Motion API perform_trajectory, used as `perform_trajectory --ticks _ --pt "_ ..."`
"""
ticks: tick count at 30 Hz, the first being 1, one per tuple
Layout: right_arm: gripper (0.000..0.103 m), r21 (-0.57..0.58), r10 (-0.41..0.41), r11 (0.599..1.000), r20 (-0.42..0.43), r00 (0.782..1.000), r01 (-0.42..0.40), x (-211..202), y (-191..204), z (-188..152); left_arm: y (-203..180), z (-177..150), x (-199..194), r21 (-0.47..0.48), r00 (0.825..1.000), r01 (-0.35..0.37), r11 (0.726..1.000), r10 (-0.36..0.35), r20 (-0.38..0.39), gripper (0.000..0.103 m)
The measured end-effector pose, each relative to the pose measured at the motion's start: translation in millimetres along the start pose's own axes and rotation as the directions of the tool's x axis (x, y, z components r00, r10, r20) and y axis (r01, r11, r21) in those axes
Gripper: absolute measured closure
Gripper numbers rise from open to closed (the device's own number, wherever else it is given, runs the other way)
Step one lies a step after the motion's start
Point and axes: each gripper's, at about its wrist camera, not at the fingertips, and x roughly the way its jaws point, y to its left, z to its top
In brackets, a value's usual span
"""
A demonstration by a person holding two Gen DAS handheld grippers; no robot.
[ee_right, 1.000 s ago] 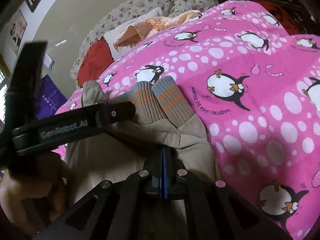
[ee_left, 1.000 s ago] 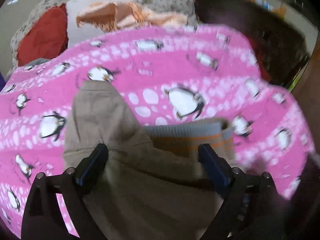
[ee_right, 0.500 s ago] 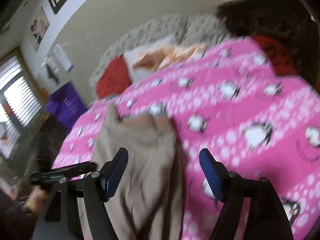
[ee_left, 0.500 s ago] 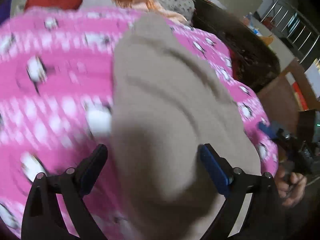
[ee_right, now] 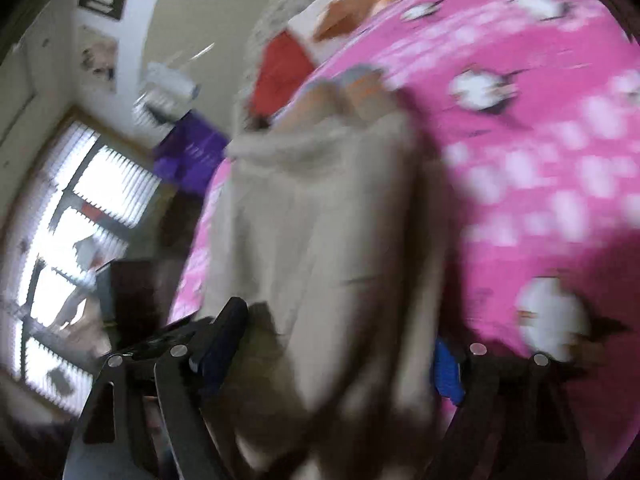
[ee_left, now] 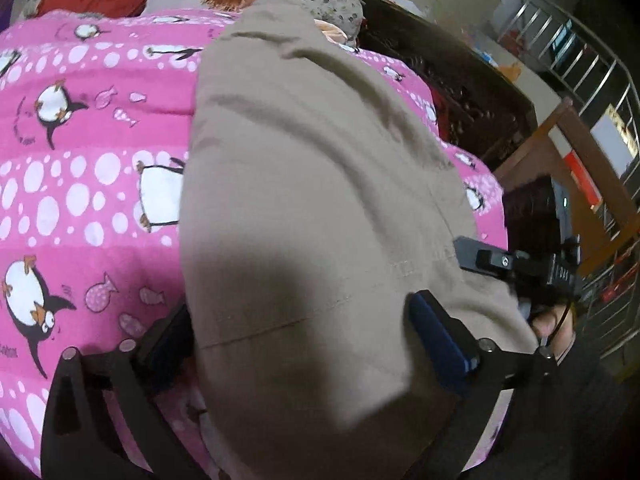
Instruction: Fold large clothes
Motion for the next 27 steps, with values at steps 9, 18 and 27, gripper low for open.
perform_trajectory --ticks 9,18,27 --pt "0.072 -0.133 -0.167 0.974 0.107 0.98 0.181 -4.8 19.2 -4.8 -7.2 -7.2 -15.5 -0.006 0.989 -0.098 0.995 0.098 0.115 0.071" --pt "0.082 -0.136 -0.039 0.989 0.122 0.992 0.056 13.0 97.1 9.6 25.5 -6.5 -94.2 -0.037 0.971 -0.109 0.993 0.114 0.211 0.086" --pt "0.078 -0.065 -0.031 0.997 0.031 0.999 0.033 121.0 119.7 10.2 108.8 -15.8 -104.9 -0.106 0.963 -0.245 0.964 0.254 0.09 0.058"
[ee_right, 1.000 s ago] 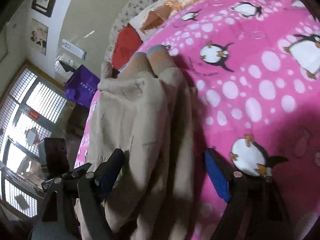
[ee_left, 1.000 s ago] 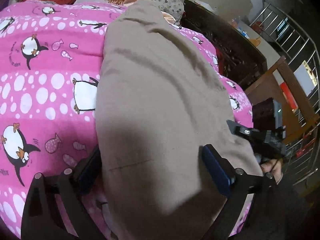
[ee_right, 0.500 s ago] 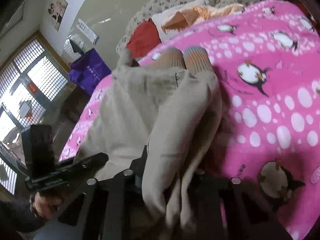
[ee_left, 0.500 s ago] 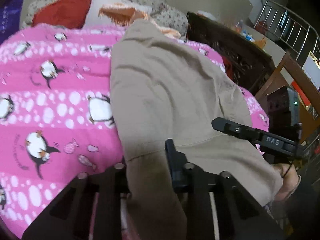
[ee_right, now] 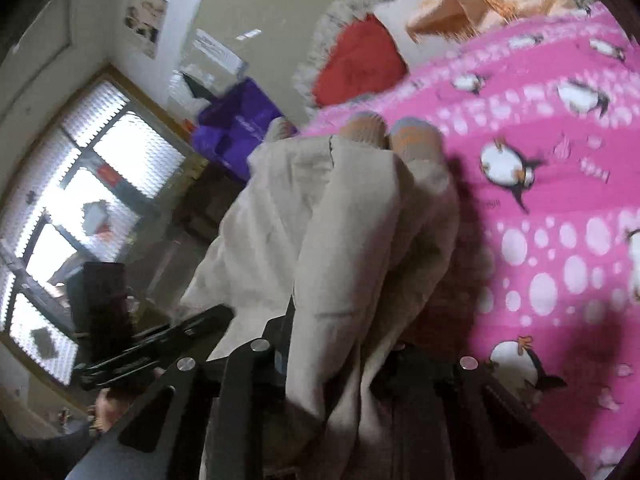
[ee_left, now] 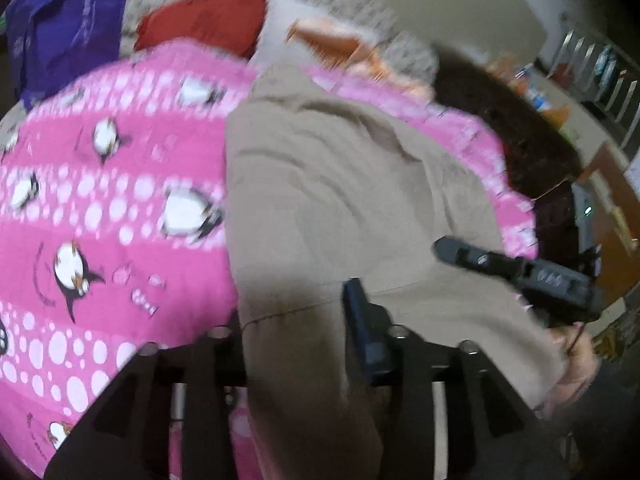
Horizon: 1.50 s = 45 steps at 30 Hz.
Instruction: Fold large clothes
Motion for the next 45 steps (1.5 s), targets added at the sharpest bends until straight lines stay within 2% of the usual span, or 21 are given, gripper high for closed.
perform_trajectory --ticks 2,7,9,11,13,14,16,18,19,21,25,26,28,32,35,38,40,42,43,45 --pt "0.066 0.084 0.004 0.996 -0.014 1.0 -0.003 7.2 -20.3 -5.9 0.5 -6.5 14.6 -0.012 0.999 -0.029 0.999 0.029 -0.016 0.044" --pt "0.062 0.092 -0.01 0.996 -0.017 1.0 0.012 -4.3 -23.1 -12.3 -19.2 -12.2 16.5 0.006 0.992 -0.126 0.992 0.126 0.015 0.041" --pt "0.061 0.079 -0.054 0.995 -0.028 0.998 0.056 -15.1 -14.4 -9.3 -20.9 -8.6 19.8 -0.01 0.991 -0.131 0.991 0.132 0.012 0.04" --pt "0.061 0.012 -0.126 0.992 0.002 0.992 0.126 -35.3 8.9 -5.4 -18.4 -10.2 19.8 -0.029 0.992 -0.128 0.991 0.129 0.011 0.04" --pt "0.062 -0.117 -0.25 0.959 0.065 0.966 0.256 -61.9 45.4 -4.2 -12.1 -11.7 18.9 -0.034 0.992 -0.121 0.992 0.122 0.014 0.039" --pt "0.065 -0.2 -0.281 0.933 0.109 0.954 0.298 -73.4 70.1 -5.9 -9.9 -13.0 18.0 -0.036 0.993 -0.121 0.992 0.121 0.014 0.037" --pt "0.071 -0.327 -0.285 0.887 0.165 0.944 0.325 -83.1 113.3 -14.8 -7.5 -16.2 15.3 -0.043 0.993 -0.118 0.992 0.119 0.012 0.037" --pt "0.081 -0.427 -0.313 0.84 0.126 0.942 0.336 -75.8 149.6 -29.7 -7.5 -18.0 13.9 -0.046 0.993 -0.119 0.992 0.119 0.01 0.037" --pt "0.094 -0.46 -0.335 0.819 0.101 0.937 0.342 -67.6 160.6 -39.2 -7.5 -17.9 13.9 -0.043 0.993 -0.12 0.992 0.12 0.009 0.037" --pt "0.098 -0.485 -0.354 0.808 0.058 0.933 0.336 -56.4 160.9 -55.5 -7.6 -17.2 14.2 -0.038 0.992 -0.123 0.992 0.123 0.009 0.037" --pt "0.1 -0.422 -0.458 0.812 -0.034 0.889 0.402 -34.2 111.0 -75.4 -6.7 -17.8 14.3 -0.044 0.992 -0.122 0.991 0.123 0.008 0.03" --pt "0.1 -0.372 -0.452 0.839 -0.073 0.889 0.396 -28.3 92.7 -78.2 -6.4 -18.6 14.7 -0.048 0.993 -0.117 0.992 0.118 0.006 0.028" --pt "0.1 -0.296 -0.392 0.887 -0.072 0.917 0.355 -28.3 69.2 -86.2 -5.0 -20.3 17.1 -0.064 0.994 -0.109 0.992 0.109 0.002 0.028" --pt "0.102 -0.274 -0.354 0.9 -0.008 0.935 0.339 -24.4 56.5 -92.2 -0.5 -27.9 19.0 -0.1 0.995 -0.093 0.991 0.096 0.021 0.026" --pt "0.102 -0.263 -0.349 0.904 -0.001 0.937 0.336 -26.8 56.1 -94.7 -5.9 -38.7 12.1 -0.09 0.994 -0.104 0.99 0.107 0.027 0.026" --pt "0.1 -0.208 -0.336 0.925 -0.053 0.94 0.319 -32.5 61.4 -90.4 -11.8 -45.8 -7.7 -0.072 0.996 -0.072 0.995 0.075 0.039 0.029" --pt "0.098 -0.184 -0.338 0.93 -0.08 0.938 0.319 -42.8 69.4 -73.8 -9.1 -38.1 -30.0 -0.079 0.992 -0.08 0.994 0.087 0.092 0.029" --pt "0.094 -0.19 -0.344 0.92 0.02 0.939 0.342 -62.7 87.8 -57.0 -5.3 -23.9 -44.0 -0.103 0.988 -0.055 0.993 0.069 0.137 0.029" --pt "0.089 -0.174 -0.359 0.912 0.103 0.928 0.372 -75.9 102.8 -41.0 -5.6 -12.8 -49.6 -0.112 0.985 -0.046 0.993 0.064 0.161 0.029" --pt "0.085 -0.122 -0.373 0.91 0.176 0.911 0.396 -81.8 119.1 -18.4 -12.2 10.0 -49.3 -0.099 0.981 -0.056 0.994 0.074 0.18 0.029"
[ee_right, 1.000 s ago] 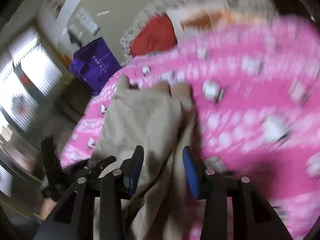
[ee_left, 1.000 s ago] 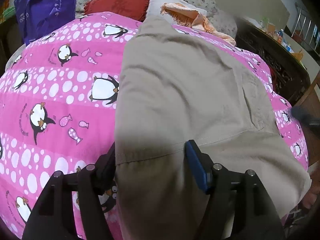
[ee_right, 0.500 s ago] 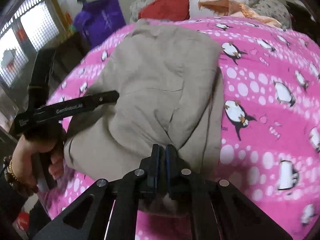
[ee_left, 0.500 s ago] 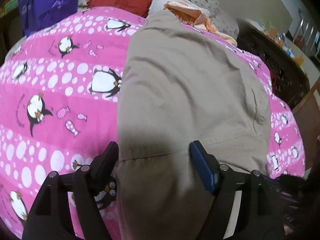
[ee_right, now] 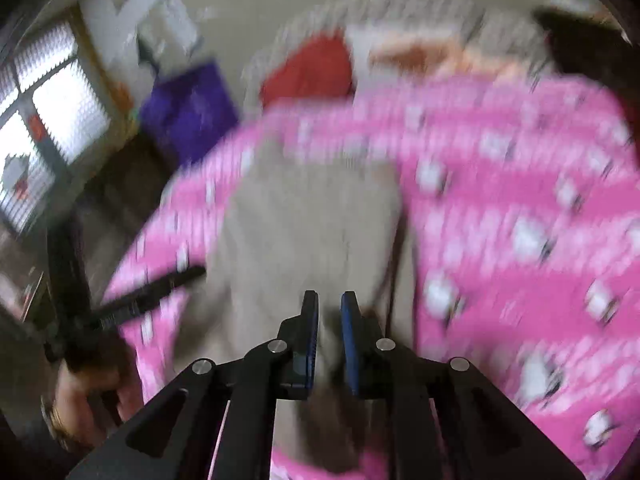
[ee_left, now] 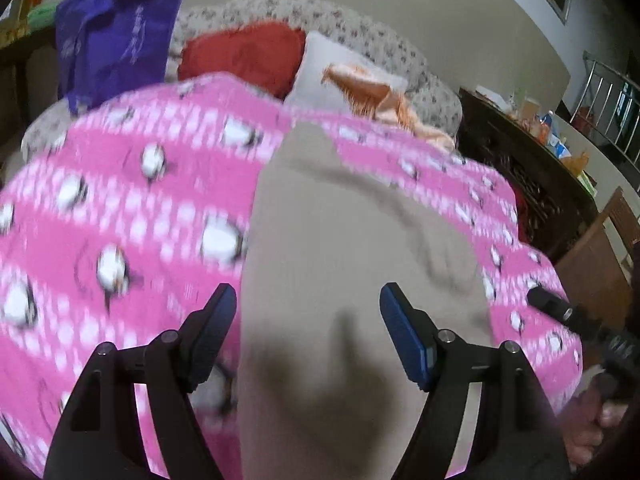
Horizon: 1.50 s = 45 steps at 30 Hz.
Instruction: Fold large clothes
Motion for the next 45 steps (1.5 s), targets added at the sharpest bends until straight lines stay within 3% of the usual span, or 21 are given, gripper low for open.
perform_trajectory --ticks 1,4,8,9,10,13,16,19,22,23,25,28,31,33,38,42,45 --pt "0.08 0.015 -0.024 1.0 0.008 1.0 0.024 5.9 9.5 14.0 -5.6 11.4 7.1 0.009 1.0 0.0 1.0 0.0 -0.001 0.029" --pt "0.08 -0.006 -0.151 0.988 -0.009 0.988 0.151 46.0 33.4 32.7 -14.4 35.9 42.7 -0.004 0.997 -0.056 0.998 0.056 -0.058 0.029" --pt "0.084 -0.005 -0.26 0.966 -0.051 0.964 0.26 105.5 24.3 28.3 -7.1 34.4 93.1 -0.018 0.983 -0.14 0.99 0.136 -0.126 0.028" --pt "0.087 -0.005 -0.274 0.962 -0.073 0.959 0.274 119.2 14.4 24.3 -4.7 30.0 100.7 -0.019 0.979 -0.158 0.987 0.154 -0.132 0.026" --pt "0.088 -0.004 -0.279 0.96 -0.099 0.955 0.28 131.8 5.4 17.5 0.3 25.8 108.1 -0.029 0.979 -0.158 0.987 0.152 -0.138 0.016" --pt "0.094 -0.061 -0.297 0.955 -0.095 0.95 0.292 153.6 -7.1 -2.0 27.1 11.5 130.4 -0.172 0.982 -0.065 0.983 0.033 -0.185 0.005" --pt "0.094 -0.087 -0.304 0.951 -0.064 0.951 0.298 156.4 -7.0 -4.5 10.8 8.5 132.1 -0.083 0.98 -0.132 0.988 0.117 -0.159 0.001" --pt "0.092 -0.093 -0.287 0.955 -0.075 0.955 0.28 154.8 -7.1 -2.6 11.9 10.8 128.2 -0.094 0.977 -0.127 0.987 0.108 -0.181 0.001" --pt "0.091 -0.037 -0.197 0.98 -0.117 0.973 0.194 136.1 -12.5 4.7 13.5 18.9 93.9 -0.066 0.975 -0.132 0.989 0.118 -0.187 0.002" --pt "0.089 -0.012 -0.15 0.989 -0.097 0.984 0.149 114.1 -13.5 9.5 14.1 21.4 81.3 -0.049 0.979 -0.121 0.991 0.111 -0.173 0.002" --pt "0.083 -0.043 -0.134 0.99 -0.064 0.989 0.131 77.0 -7.2 12.1 10.9 24.2 35.6 0.012 0.987 -0.084 0.996 0.084 -0.136 0.002" --pt "0.048 -0.128 -0.154 0.981 -0.052 0.987 0.146 11.9 5.1 5.1 1.8 14.2 -19.4 0.107 0.984 -0.102 0.989 0.116 -0.134 0.0" --pt "0.035 -0.189 -0.152 0.972 -0.06 0.987 0.138 -43.5 12.1 -20.2 -16.3 -19.4 -76.5 0.238 0.977 -0.204 0.95 0.213 -0.014 0.0" --pt "0.035 -0.213 -0.15 0.968 -0.065 0.987 0.133 -69.5 15.0 -41.7 -22.5 -37.3 -93.2 0.265 0.977 -0.207 0.942 0.214 0.005 0.0" --pt "0.035 -0.224 -0.176 0.963 -0.118 0.977 0.147 -91.2 9.9 -89.4 -24.1 -84.6 -92.7 0.199 0.986 -0.123 0.972 0.142 -0.089 0.0" --pt "0.035 -0.221 -0.219 0.957 -0.122 0.968 0.189 -94.4 6.3 -106.6 -27.8 -99.5 -85.9 0.137 0.975 -0.1 0.985 0.125 -0.182 0.0" --pt "0.035 -0.176 -0.218 0.965 -0.116 0.969 0.196 -100.9 -1.9 -106.5 -40.1 -101.0 -93.9 0.112 0.962 -0.124 0.986 0.147 -0.23 0.0"
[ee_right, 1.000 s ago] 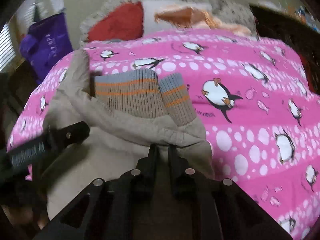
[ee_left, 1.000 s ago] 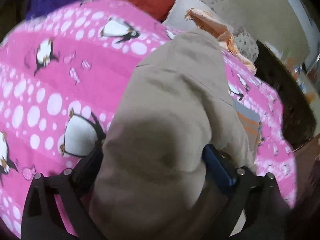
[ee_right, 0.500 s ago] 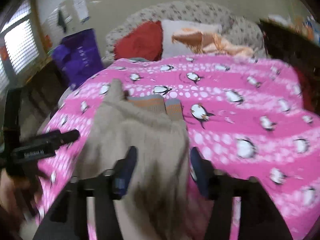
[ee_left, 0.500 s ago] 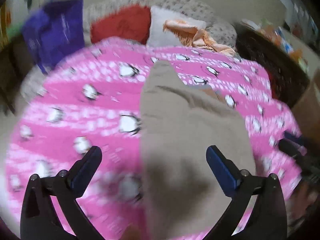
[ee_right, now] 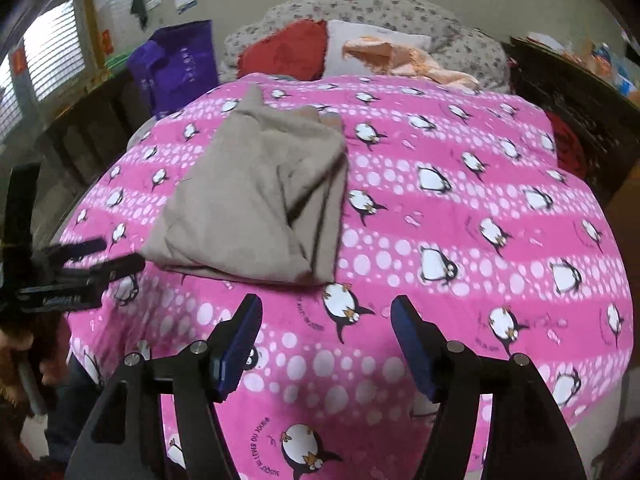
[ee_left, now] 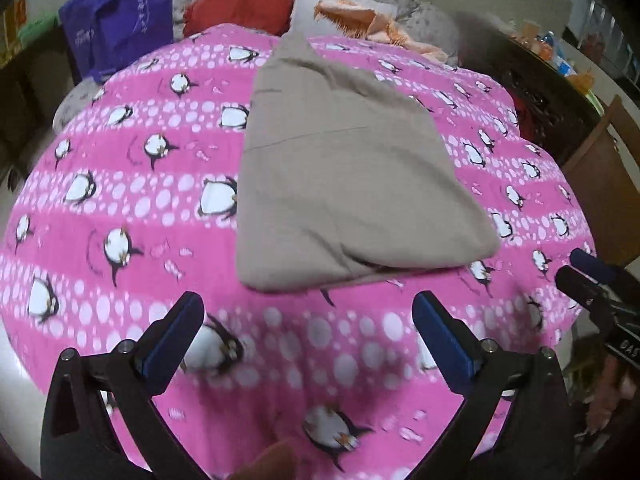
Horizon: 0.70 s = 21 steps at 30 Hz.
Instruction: Fold large clothes
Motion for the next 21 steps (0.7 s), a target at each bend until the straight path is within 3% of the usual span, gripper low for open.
perform_trajectory --ticks 8,18,21 --pt "0.035 0.021 -0.014 1.0 0.012 1.0 0.013 -6.5 -8.0 2.5 -18.5 -4.1 -28.9 0.028 0.998 -0.053 0.998 0.052 0.041 0.0" --pt "0.035 0.019 0.0 1.0 0.017 1.0 0.0 -5.0 -3.7 4.1 -19.0 -8.6 -23.0 0.016 0.999 -0.037 0.999 0.037 0.003 0.0" --pt "0.035 0.029 0.002 1.0 0.016 1.0 -0.003 -4.8 -3.4 4.5 -18.9 -11.0 -24.8 0.014 1.0 -0.001 1.0 0.001 0.017 0.0"
